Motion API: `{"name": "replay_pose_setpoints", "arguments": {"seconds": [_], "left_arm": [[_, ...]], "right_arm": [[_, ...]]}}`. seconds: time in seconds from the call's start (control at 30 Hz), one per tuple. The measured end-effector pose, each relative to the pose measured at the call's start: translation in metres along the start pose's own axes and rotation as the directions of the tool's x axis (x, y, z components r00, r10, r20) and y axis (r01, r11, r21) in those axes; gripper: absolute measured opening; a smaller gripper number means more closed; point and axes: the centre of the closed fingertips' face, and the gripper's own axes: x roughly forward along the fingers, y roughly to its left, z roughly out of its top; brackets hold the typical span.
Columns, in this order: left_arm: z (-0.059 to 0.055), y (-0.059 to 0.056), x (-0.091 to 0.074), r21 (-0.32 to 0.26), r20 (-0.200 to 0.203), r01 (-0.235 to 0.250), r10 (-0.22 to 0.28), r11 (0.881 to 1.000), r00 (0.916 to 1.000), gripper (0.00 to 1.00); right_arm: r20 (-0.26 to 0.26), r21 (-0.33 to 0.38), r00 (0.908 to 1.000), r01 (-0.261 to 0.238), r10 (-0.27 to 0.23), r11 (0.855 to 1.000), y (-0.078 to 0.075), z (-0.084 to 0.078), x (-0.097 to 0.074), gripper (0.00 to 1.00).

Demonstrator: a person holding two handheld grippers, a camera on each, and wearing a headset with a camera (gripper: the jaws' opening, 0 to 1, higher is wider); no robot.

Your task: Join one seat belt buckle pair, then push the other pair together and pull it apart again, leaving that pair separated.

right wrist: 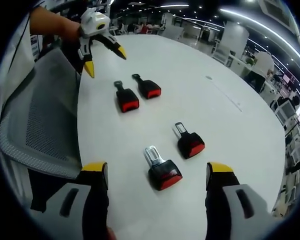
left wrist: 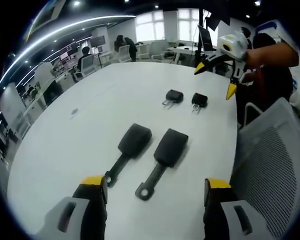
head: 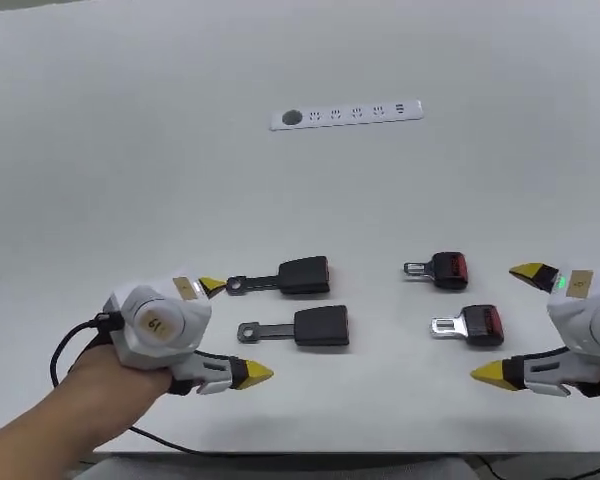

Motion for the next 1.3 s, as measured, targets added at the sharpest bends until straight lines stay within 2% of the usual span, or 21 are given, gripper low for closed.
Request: {"name": "replay_pose_setpoints", "arguments": {"seconds": [0.07,0.2,0.3,0.37,0.43,0.47,0.5,0.57,0.67,0.8,0.83,0.9,0.97,1.07,1.2,1.3], "left_arm": [[0.004,-0.001,0.005,0.002,0.007,0.018,-0.018,1.0,0.9998,0.77],[0.003,-0.002,0.013,0.038,-0.005,0.052,-0.052,0.998,0.9986,0.74],[0.009,-0.006,0.02,0.065,-0.014,0.087,-0.086,0.994,0.9962,0.65],[0.011,-0.007,0.024,0.079,-0.016,0.102,-0.101,0.992,0.9947,0.64],[0.015,-0.007,0.029,0.108,-0.016,0.12,-0.119,0.987,0.9927,0.64],[0.019,-0.009,0.031,0.138,0.003,0.133,-0.135,0.981,0.9909,0.63],[0.021,-0.009,0.033,0.138,0.003,0.137,-0.139,0.981,0.9903,0.62],[0.022,-0.011,0.038,0.153,-0.013,0.153,-0.153,0.976,0.9881,0.62],[0.022,-0.015,0.043,0.176,-0.024,0.176,-0.174,0.968,0.9844,0.61],[0.015,-0.018,0.052,0.206,-0.063,0.212,-0.204,0.955,0.977,0.57],[0.01,-0.017,0.058,0.213,-0.077,0.222,-0.21,0.952,0.9747,0.56],[0.006,-0.017,0.063,0.209,-0.082,0.239,-0.226,0.948,0.9705,0.53],[0.005,-0.015,0.066,0.217,-0.09,0.238,-0.223,0.947,0.9706,0.52],[0.007,-0.011,0.071,0.228,-0.097,0.249,-0.232,0.941,0.9679,0.49],[0.014,-0.011,0.074,0.246,-0.097,0.261,-0.244,0.933,0.9648,0.46],[0.015,-0.012,0.078,0.258,-0.107,0.277,-0.258,0.925,0.9603,0.46]], "right_arm": [[-0.008,-0.011,0.9997,-0.023,0.023,1.0,0.002,-0.002,0.002,0.76],[-0.024,-0.029,0.9987,-0.046,0.045,0.999,0.003,-0.003,0.006,0.7],[-0.046,-0.054,0.9965,-0.072,0.069,0.996,0.004,-0.008,0.012,0.65],[-0.059,-0.069,0.9953,-0.081,0.077,0.994,0.004,-0.008,0.014,0.63],[-0.073,-0.079,0.9936,-0.091,0.086,0.993,0.004,-0.008,0.016,0.61],[-0.078,-0.086,0.9925,-0.101,0.094,0.991,0.004,-0.009,0.017,0.6],[-0.08,-0.1,0.992,-0.106,0.098,0.989,0.004,-0.009,0.019,0.57],[-0.091,-0.126,0.9888,-0.129,0.118,0.984,0.006,-0.01,0.022,0.55],[-0.107,-0.147,0.9859,-0.143,0.128,0.979,0.006,-0.011,0.025,0.55],[-0.137,-0.175,0.9801,-0.166,0.143,0.97,0.003,-0.016,0.031,0.55],[-0.145,-0.179,0.9781,-0.175,0.15,0.968,0.003,-0.017,0.032,0.54],[-0.157,-0.184,0.9745,-0.189,0.161,0.965,0.001,-0.02,0.034,0.53],[-0.173,-0.182,0.9701,-0.202,0.171,0.962,0.0,-0.024,0.035,0.49],[-0.195,-0.185,0.9639,-0.218,0.182,0.958,-0.004,-0.03,0.038,0.45],[-0.216,-0.2,0.957,-0.238,0.194,0.951,-0.007,-0.036,0.041,0.43],[-0.233,-0.199,0.9497,-0.257,0.209,0.946,-0.01,-0.04,0.042,0.4]]}}
